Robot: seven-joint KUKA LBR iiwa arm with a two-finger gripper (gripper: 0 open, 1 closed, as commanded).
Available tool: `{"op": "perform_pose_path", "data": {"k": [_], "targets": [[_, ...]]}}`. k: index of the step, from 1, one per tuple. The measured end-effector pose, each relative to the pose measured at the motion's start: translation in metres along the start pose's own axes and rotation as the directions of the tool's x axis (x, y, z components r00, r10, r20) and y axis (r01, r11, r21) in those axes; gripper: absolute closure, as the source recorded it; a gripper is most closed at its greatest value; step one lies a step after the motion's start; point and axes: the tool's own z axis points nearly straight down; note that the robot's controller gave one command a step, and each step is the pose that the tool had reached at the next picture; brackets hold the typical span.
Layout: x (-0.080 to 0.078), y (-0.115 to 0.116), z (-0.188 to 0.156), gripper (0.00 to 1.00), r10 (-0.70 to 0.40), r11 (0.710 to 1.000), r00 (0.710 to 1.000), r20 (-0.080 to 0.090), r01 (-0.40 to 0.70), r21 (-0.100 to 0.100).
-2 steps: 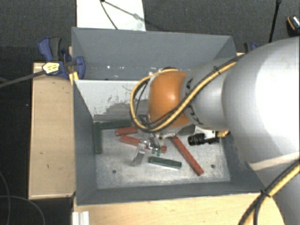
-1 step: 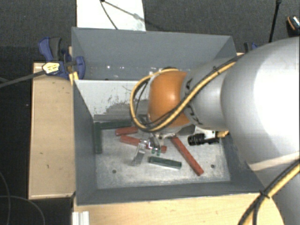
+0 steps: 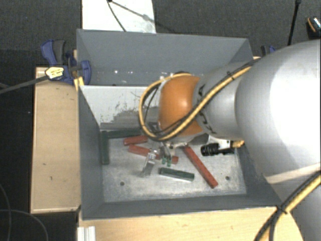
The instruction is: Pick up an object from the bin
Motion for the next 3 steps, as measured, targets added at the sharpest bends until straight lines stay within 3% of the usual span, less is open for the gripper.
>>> {"op": "perform_pose_path", "data": {"k": [1, 2, 3], "targets": [[-0.0005, 0.0004, -0.0003, 0.0, 0.007, 1.0, 1.0, 0.002, -0.007, -0.001], [-0.0009, 0.0005, -0.0007, 1.0, 0.01, 1.0, 1.0, 0.003, -0.01, -0.001], [-0.0018, 0.0008, -0.003, 1.0, 0.016, 1.0, 1.0, 0.002, -0.016, -0.001]]}}
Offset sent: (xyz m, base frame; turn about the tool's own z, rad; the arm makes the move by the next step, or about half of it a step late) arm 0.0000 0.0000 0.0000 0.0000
